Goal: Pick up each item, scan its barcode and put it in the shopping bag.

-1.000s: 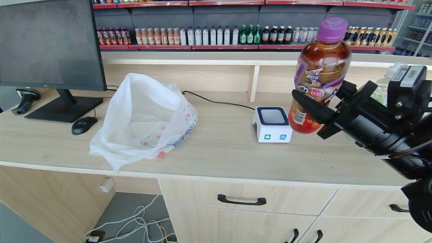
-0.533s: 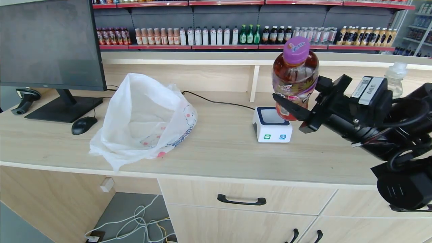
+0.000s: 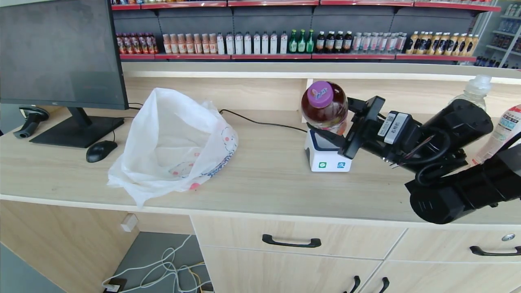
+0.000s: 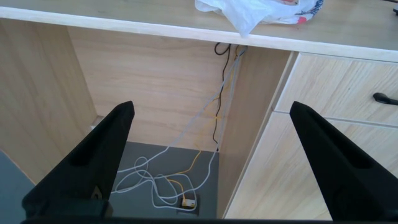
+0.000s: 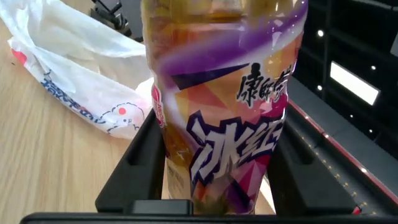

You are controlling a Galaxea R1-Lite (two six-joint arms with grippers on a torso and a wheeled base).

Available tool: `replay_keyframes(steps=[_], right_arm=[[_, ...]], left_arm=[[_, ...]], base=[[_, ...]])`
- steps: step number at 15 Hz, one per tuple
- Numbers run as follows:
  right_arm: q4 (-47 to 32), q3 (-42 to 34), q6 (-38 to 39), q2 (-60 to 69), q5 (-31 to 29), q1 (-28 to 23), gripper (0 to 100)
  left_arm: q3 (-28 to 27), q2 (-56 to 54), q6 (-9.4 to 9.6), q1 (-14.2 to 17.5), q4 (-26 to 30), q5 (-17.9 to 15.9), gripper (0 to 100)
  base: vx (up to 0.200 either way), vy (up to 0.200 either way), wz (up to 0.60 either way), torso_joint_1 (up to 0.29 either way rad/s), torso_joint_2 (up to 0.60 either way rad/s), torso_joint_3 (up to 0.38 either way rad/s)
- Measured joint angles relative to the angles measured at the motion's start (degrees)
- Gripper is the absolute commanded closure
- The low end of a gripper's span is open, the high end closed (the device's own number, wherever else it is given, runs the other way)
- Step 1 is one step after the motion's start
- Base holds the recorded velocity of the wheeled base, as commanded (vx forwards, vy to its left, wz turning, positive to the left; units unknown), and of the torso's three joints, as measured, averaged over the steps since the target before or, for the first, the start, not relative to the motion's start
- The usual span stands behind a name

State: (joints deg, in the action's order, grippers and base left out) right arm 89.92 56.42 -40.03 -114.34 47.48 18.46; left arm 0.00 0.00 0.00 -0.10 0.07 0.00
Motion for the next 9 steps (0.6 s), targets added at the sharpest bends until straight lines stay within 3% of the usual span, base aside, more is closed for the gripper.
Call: replay_keyframes(steps=[3, 9], right_arm=[[0.22, 7.52, 0.16, -3.41, 4.22, -2.21, 100], [0.02, 14.36, -0.01, -9.73, 4.24, -4.92, 100]], left_arm=[[0.00, 0.02, 0.00, 0.00, 0.02, 0.00, 0], [0.00, 0.02, 0.00, 0.00, 0.02, 0.00, 0]], base=[[0.000, 0.000, 0.00, 0.000, 0.00, 0.000], [0.000, 0.000, 0.00, 0.000, 0.00, 0.000]])
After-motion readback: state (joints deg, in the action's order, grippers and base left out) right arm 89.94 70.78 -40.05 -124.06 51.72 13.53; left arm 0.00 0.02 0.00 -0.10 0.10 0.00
